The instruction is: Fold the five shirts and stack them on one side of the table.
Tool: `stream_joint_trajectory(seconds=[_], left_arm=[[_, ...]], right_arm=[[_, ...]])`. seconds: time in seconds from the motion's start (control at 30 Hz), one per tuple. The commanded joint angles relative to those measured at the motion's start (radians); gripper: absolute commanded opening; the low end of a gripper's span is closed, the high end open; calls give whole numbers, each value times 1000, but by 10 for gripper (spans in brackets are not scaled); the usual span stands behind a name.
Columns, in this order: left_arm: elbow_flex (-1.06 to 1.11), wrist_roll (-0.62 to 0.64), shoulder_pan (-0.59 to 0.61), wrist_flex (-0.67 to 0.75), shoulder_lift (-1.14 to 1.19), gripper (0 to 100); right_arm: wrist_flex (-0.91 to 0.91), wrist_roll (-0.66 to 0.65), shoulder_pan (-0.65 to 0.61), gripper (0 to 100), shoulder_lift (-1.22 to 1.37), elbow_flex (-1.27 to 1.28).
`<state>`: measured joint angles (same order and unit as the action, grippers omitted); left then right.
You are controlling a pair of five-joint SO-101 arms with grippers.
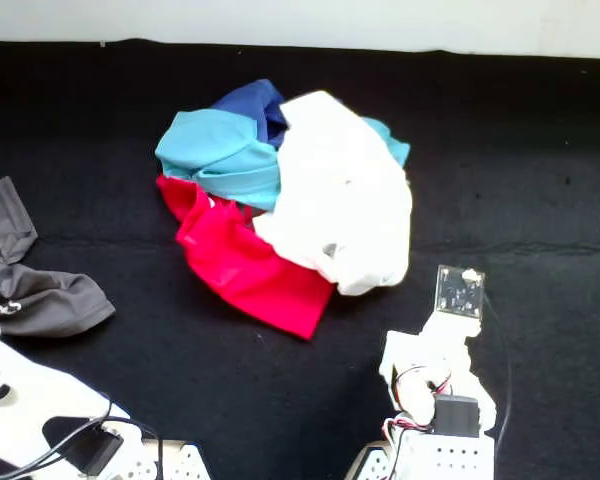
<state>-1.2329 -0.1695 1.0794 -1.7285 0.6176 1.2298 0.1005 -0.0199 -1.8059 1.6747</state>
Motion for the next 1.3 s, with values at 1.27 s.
stream_joint_trajectory(seconds=[1.27], left_arm=[[964,296,-1159,351,-285,364]], right_arm=[[-179,-146,257,321,10,-99]])
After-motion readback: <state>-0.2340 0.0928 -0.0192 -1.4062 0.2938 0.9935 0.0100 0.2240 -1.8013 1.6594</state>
